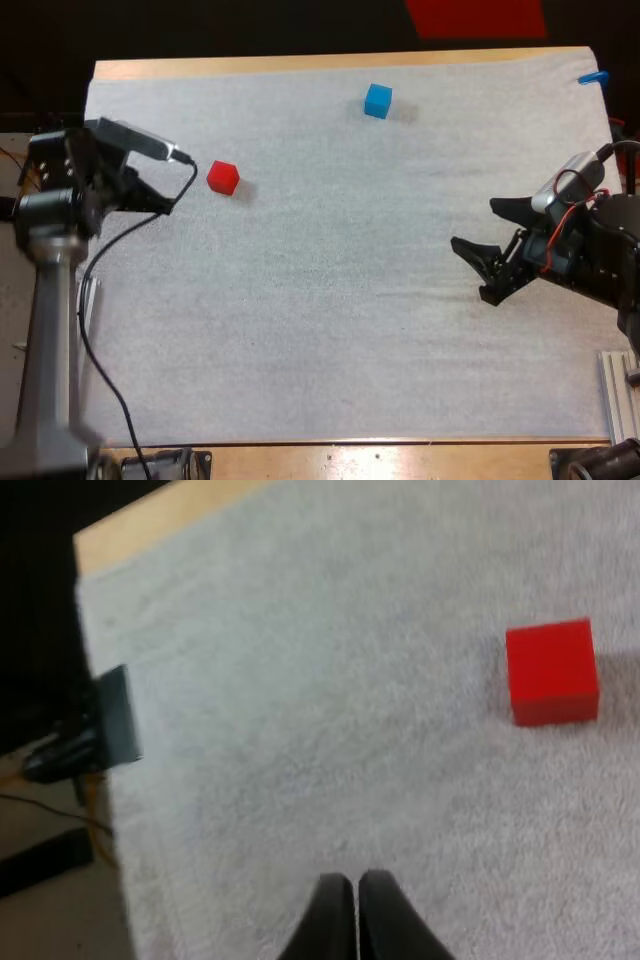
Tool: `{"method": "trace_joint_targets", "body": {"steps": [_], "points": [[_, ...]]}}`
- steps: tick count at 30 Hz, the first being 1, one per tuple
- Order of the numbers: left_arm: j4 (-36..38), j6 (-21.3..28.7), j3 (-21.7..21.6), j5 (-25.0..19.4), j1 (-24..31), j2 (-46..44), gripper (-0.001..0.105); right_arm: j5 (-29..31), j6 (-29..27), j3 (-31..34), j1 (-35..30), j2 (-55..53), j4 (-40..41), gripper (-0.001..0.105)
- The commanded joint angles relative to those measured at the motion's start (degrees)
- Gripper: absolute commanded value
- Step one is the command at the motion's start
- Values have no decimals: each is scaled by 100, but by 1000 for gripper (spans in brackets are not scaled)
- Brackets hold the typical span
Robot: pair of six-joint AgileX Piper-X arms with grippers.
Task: Stack red cube on blue cube
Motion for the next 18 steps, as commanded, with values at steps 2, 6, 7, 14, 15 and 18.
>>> {"method": "trace_joint_targets", "body": {"steps": [2, 6, 7, 14, 15, 18], "points": [[120, 79, -284, 181, -44, 500, 0, -43, -85, -60, 11, -14, -43, 67], [96, 189, -591, 295, -100, 1055, 0, -43, -85, -60, 11, -14, -43, 67], [66, 199, -694, 340, -156, 1236, 0, -43, -85, -60, 11, -14, -43, 67], [-35, 212, -1462, -76, -498, 2316, 0, -43, -85, -60, 11, -14, -43, 67], [-35, 212, -1538, -77, -503, 2406, 0, -43, -85, -60, 11, -14, -43, 67], [-35, 201, -1853, -73, -533, 2777, 0, -43, -51, -60, 11, -14, -32, 67]]}}
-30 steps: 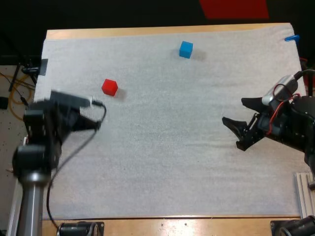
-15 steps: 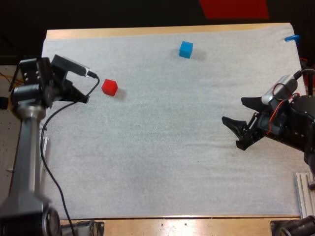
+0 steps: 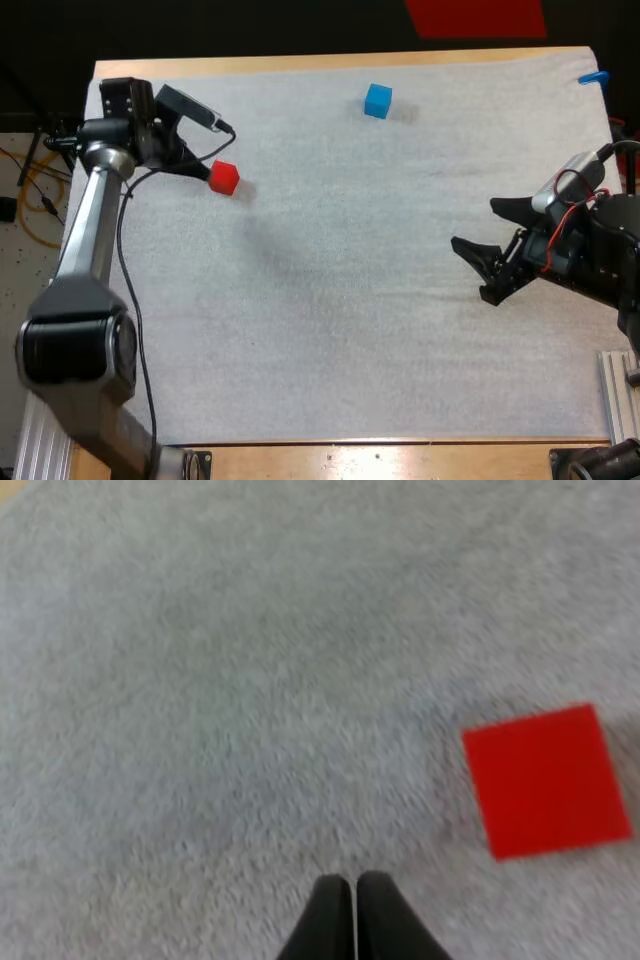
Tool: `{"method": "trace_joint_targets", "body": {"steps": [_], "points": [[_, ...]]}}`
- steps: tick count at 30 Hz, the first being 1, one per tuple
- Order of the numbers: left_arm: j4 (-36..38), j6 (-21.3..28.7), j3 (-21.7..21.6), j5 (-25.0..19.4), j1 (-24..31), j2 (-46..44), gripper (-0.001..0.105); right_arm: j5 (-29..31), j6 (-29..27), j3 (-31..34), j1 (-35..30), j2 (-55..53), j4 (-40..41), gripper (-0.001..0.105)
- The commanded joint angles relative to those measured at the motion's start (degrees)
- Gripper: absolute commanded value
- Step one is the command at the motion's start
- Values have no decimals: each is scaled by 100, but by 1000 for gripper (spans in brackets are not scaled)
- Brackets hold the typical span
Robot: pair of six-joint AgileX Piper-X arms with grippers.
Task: Stack red cube on blue cube
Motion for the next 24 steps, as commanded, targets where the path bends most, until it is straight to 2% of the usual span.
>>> {"method": "trace_joint_targets", "body": {"steps": [1, 8, 16, 24], "points": [[-45, -35, -182, -129, -17, 137, 0, -43, -51, -60, 11, -14, -32, 67], [-46, -35, -593, -161, -57, 759, 0, 5, -51, -60, 11, 1, -32, 67], [-46, -171, -636, -250, -62, 1254, 0, 71, -51, -60, 11, 1, -32, 67], [427, -256, -648, -137, -201, 1453, 0, 87, -51, -60, 11, 1, -32, 67]]}}
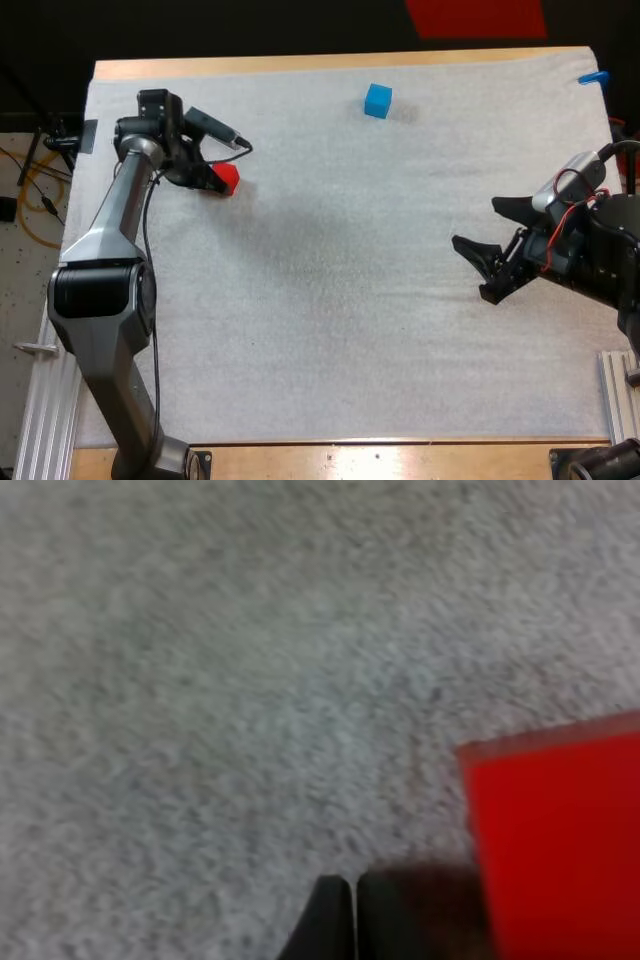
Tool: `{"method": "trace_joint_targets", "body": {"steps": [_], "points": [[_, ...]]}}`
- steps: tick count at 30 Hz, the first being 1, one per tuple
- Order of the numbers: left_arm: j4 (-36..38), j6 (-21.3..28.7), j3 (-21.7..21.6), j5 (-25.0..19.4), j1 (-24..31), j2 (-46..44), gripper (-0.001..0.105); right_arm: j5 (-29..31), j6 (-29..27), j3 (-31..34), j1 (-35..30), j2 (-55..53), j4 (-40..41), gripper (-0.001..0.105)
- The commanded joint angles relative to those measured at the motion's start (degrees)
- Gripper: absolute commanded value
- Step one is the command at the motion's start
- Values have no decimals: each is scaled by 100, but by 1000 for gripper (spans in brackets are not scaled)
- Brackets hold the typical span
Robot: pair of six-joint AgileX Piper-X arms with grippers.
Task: Stack red cube on blue cube
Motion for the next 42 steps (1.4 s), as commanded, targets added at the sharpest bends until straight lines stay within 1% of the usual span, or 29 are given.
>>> {"method": "trace_joint_targets", "body": {"steps": [1, 2, 5, 6, 8, 12, 15, 17, 19, 22, 26, 27, 31, 33, 35, 38, 42], "points": [[76, -169, -52, 55, -73, -27, 0, -4, -51, -60, 11, 1, -32, 67], [74, -209, -52, 202, -96, -27, 0, -4, -51, -60, 11, 1, -32, 67], [90, -436, -52, 372, -208, -27, 0, -4, -51, -60, 11, 1, -32, 67], [106, -454, -52, 396, -220, -27, 0, -4, -51, -60, 11, 1, -32, 67], [234, -460, -52, 593, -318, -27, 0, -4, -51, -60, 11, 1, -32, 67], [342, -526, -52, 691, -505, -27, 0, -4, -51, -60, 11, 1, -32, 67], [369, -662, -52, 984, -720, -27, 0, -4, -51, -60, 11, 1, -32, 67], [367, -856, -52, 1213, -896, -27, 0, -4, -51, -60, 11, 1, -32, 67], [367, -959, -52, 1325, -1055, -27, 0, -4, -51, -60, 11, 1, -32, 67], [333, -1093, -52, 1325, -1327, -27, 0, -4, -51, -60, 11, 1, -32, 67], [308, -1278, -52, 1638, -1691, -27, 0, -4, -51, -60, 11, 1, -32, 67], [296, -1431, -52, 1692, -1857, -27, 0, -4, -51, -60, 11, 1, -32, 67], [372, -1490, -52, 1709, -2200, -27, 0, -4, -51, -60, 11, 1, -32, 67], [416, -1490, -52, 1657, -2237, -27, 0, -4, -51, -60, 11, 1, -32, 67], [462, -1490, -52, 1658, -2238, -41, 0, -4, -51, -60, 11, 1, -32, 67], [623, -1359, -52, 1503, -2129, -149, 0, 45, -51, -60, 11, 1, -32, 67], [816, -973, -52, 1297, -1952, -516, 0, 190, -51, -60, 11, 57, -32, 67]]}}
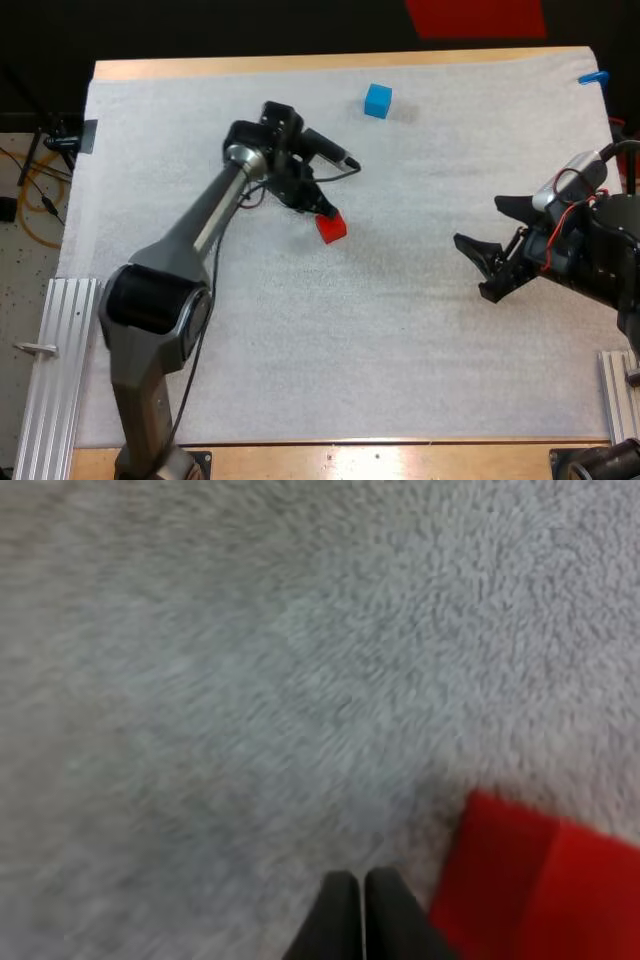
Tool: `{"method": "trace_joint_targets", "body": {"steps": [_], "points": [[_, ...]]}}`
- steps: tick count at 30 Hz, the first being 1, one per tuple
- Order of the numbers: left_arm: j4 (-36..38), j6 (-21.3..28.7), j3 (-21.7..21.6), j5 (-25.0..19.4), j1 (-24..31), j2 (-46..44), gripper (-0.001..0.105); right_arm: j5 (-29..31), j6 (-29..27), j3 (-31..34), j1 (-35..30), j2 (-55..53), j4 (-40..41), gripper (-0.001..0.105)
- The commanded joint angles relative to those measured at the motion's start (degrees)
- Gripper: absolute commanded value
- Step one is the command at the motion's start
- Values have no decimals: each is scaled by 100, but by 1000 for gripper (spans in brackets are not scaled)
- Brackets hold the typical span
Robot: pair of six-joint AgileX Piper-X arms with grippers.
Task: Stack red cube on blue cube
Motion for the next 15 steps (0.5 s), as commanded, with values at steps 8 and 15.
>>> {"method": "trace_joint_targets", "body": {"steps": [8, 15], "points": [[684, 748, 149, -198, 270, -1209, 0, 371, 180, -60, 11, 328, -54, 67], [708, 846, 949, -198, 283, -2412, 0, 461, 216, -60, 11, 390, -82, 67]]}}
